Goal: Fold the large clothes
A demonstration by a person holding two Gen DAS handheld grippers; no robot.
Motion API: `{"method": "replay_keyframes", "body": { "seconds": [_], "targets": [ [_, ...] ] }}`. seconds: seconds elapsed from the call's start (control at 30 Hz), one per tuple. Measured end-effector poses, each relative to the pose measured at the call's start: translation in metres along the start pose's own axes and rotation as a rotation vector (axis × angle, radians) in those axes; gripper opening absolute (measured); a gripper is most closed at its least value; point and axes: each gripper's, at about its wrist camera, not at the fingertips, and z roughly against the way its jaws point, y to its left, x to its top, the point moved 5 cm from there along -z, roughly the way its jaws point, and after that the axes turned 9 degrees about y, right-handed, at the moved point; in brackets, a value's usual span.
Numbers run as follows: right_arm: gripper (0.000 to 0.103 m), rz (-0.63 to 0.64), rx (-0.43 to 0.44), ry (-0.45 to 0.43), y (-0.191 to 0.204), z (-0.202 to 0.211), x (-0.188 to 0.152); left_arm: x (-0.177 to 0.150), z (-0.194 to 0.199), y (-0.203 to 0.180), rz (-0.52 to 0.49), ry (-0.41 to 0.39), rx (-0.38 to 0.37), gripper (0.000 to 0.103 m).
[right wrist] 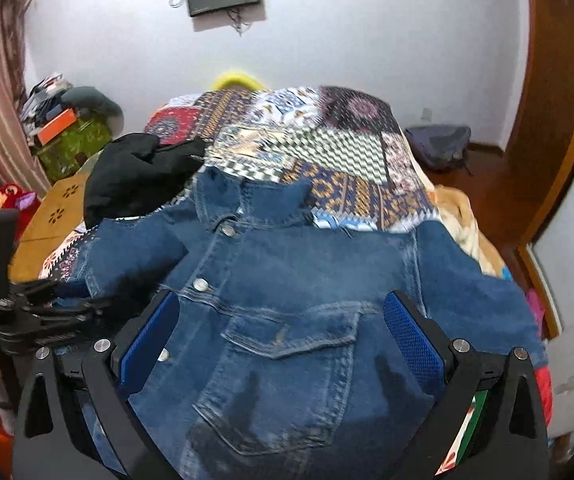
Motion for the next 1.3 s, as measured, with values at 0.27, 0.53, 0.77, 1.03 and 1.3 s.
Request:
{"method": "replay_keyframes", "body": {
  "seconds": [0.27,0.53,0.77,1.03,1.3],
  "targets": [
    [0.102,0.151,-0.003,-0.015,0.070,-0.008,0.021,-0.009,0.069,0.077,0.095,-0.189,0.070,0.090],
    [0.101,0.326,0.101,0.043,0.164,-0.038,0.028,-0.035,0.084,0.161,0.179,-0.202,0.192,0.091],
    [0.100,0.538,0.097,0.180,0.234,-0.101,0.014,-0.062,0.068,0.202,0.255,-0.163,0.207,0.091],
    [0.087,0.765,0.015,0.323,0.270,-0.162,-0.021,-0.081,0.051,0.225,0.326,-0.138,0.188,0.091],
    [0.034,0.860,0.006,0.296,0.275,-0.169,-0.030,-0.086,0.041,0.227,0.345,-0.109,0.188,0.091]
  ]
}}
